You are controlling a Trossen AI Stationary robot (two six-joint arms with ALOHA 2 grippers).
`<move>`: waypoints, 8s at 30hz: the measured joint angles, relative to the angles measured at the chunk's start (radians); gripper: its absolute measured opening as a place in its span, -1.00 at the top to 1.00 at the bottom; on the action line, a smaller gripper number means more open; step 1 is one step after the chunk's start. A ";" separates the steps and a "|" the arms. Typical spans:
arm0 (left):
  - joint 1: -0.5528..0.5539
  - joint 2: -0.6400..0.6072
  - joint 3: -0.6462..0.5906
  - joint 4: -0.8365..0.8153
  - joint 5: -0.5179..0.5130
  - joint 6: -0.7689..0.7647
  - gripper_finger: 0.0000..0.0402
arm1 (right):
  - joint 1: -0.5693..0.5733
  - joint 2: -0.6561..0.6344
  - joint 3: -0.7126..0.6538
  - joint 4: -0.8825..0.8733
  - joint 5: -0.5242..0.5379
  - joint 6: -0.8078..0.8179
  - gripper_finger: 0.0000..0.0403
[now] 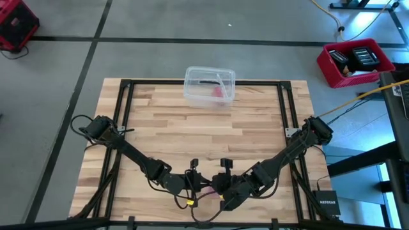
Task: Roll bandage
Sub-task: Close the transparent zip bag
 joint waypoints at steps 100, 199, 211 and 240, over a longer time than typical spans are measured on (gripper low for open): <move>-0.013 0.002 -0.001 0.026 -0.075 0.047 1.00 | 0.053 -0.084 -0.244 0.196 0.049 0.147 0.93; 0.032 -0.017 0.079 0.049 0.128 0.149 1.00 | 0.215 -0.098 -0.187 0.179 0.427 -0.034 0.73; 0.015 -0.021 0.079 0.089 0.116 0.173 1.00 | 0.216 -0.097 -0.276 0.173 0.401 0.040 0.80; 0.058 0.100 0.493 -0.628 0.181 0.119 0.37 | 0.200 -0.098 -0.311 0.201 0.305 0.072 0.82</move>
